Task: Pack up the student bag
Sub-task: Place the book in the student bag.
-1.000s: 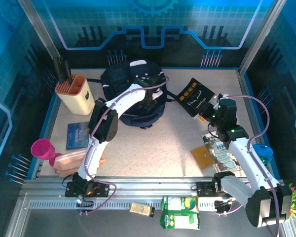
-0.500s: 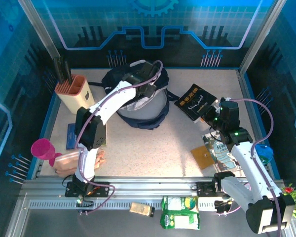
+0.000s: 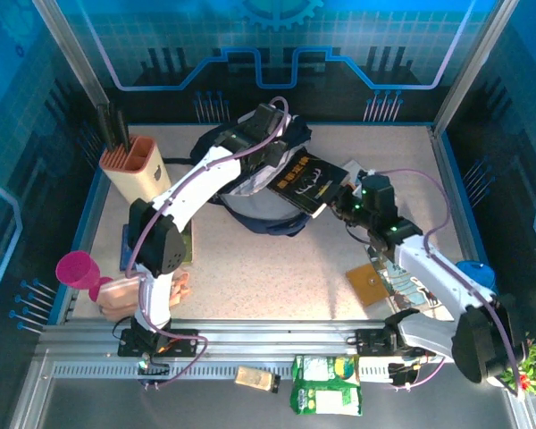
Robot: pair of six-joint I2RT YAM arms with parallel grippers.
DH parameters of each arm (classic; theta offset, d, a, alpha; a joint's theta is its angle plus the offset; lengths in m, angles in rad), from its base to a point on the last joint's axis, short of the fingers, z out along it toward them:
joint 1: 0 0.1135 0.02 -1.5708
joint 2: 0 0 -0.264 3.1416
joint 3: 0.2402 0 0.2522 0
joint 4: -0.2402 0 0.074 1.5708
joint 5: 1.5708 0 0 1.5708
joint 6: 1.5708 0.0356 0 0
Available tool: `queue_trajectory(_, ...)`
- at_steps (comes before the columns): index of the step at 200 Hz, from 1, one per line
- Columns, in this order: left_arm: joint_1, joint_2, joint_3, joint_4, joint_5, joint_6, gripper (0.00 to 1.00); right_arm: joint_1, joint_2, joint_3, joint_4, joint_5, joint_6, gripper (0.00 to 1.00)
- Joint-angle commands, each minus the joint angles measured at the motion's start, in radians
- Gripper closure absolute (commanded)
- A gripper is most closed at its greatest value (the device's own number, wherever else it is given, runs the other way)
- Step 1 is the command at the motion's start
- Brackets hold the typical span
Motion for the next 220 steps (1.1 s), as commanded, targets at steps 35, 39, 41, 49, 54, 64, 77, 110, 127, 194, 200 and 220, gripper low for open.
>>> queue_trajectory(35,-0.012,-0.125,0.085,0.063,0.093,-0.126,1.0,0.082,0.221,0.18,0.323,0.14,0.05,0.89)
queue_trajectory(39,-0.012,-0.126,0.084,0.062,0.098,-0.126,1.0,0.086,0.241,0.192,0.331,0.144,0.049,0.89)
queue_trajectory(41,-0.013,-0.126,0.084,0.061,0.1,-0.126,1.0,0.089,0.252,0.198,0.333,0.148,0.048,0.89)
queue_trajectory(49,-0.012,-0.128,0.084,0.061,0.105,-0.127,1.0,0.099,0.29,0.226,0.328,0.168,0.048,0.89)
queue_trajectory(54,-0.012,-0.128,0.083,0.062,0.106,-0.128,1.0,0.105,0.317,0.243,0.33,0.18,0.044,0.89)
queue_trajectory(64,-0.012,-0.128,0.085,0.06,0.107,-0.129,1.0,0.118,0.366,0.274,0.34,0.202,0.04,0.89)
queue_trajectory(77,-0.013,-0.127,0.086,0.06,0.112,-0.131,1.0,0.133,0.437,0.312,0.343,0.227,0.047,0.89)
queue_trajectory(110,-0.012,-0.126,0.088,0.058,0.117,-0.137,1.0,0.161,0.595,0.398,0.343,0.268,0.085,0.88)
queue_trajectory(127,-0.012,-0.126,0.089,0.061,0.121,-0.141,1.0,0.174,0.671,0.442,0.354,0.266,0.109,0.87)
queue_trajectory(194,0.014,-0.129,0.077,0.067,0.157,-0.177,1.0,0.189,0.883,0.588,0.388,0.14,0.166,0.65)
queue_trajectory(200,0.02,-0.131,0.068,0.071,0.163,-0.183,1.0,0.187,0.883,0.585,0.384,0.125,0.169,0.61)
queue_trajectory(220,0.044,-0.138,0.031,0.088,0.189,-0.209,1.0,0.176,0.838,0.521,0.389,0.082,0.175,0.47)
